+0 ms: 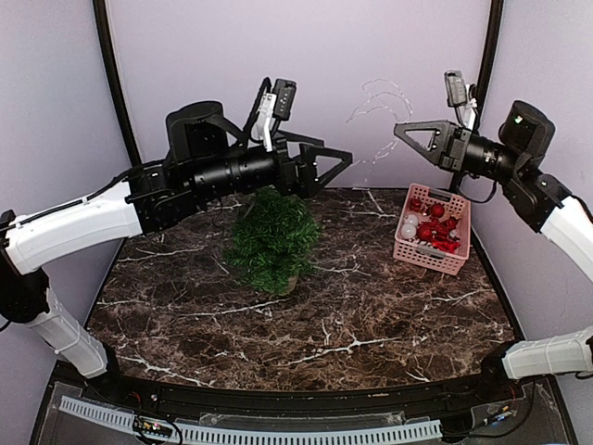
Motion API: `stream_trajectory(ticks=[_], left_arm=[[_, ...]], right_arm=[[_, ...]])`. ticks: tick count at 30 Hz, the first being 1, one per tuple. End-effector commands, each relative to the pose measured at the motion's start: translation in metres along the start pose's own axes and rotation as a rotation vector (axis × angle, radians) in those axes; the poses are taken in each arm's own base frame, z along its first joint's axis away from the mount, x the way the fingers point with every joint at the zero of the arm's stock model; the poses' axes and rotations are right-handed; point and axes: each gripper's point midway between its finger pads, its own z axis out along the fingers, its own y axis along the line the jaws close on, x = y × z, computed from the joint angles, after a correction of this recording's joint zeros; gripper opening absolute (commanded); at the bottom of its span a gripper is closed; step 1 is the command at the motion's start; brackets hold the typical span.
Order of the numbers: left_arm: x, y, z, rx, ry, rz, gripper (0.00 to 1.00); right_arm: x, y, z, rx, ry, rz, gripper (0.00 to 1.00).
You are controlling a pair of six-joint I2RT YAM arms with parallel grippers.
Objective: Decorate the small christmas tree
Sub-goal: Pass from the right arm to the left
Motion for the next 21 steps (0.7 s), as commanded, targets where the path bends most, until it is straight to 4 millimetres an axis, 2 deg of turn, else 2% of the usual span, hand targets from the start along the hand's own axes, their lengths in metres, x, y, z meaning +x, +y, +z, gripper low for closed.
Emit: stream_trajectory(ticks=[1, 6, 11, 19, 21], left_arm=[[-0.034, -0.018, -0.017, 0.039, -0.031, 0.03, 0.97], [-0.01, -0.027, -0.005, 0.127, 0.056, -0.003, 0.96], [0.003, -0.035, -0.005, 0.177, 0.095, -0.028, 0.94], [0.025, -0.026, 0.001, 0.155, 0.151, -0.036, 0.93], [0.031, -0.021, 0.003, 0.13, 0.165, -0.03, 0.85]], right_arm=[[0.022, 0.029, 0.011, -0.138, 0.056, -0.047, 0.0], [0.032, 0.034, 0.026, -0.155, 0.084, -0.04, 0.0], [0.037, 0.038, 0.037, -0.177, 0.109, -0.032, 0.0], [0.043, 0.042, 0.048, -0.193, 0.135, -0.027, 0.0], [0.044, 0.043, 0.049, -0.197, 0.139, -0.026, 0.0]])
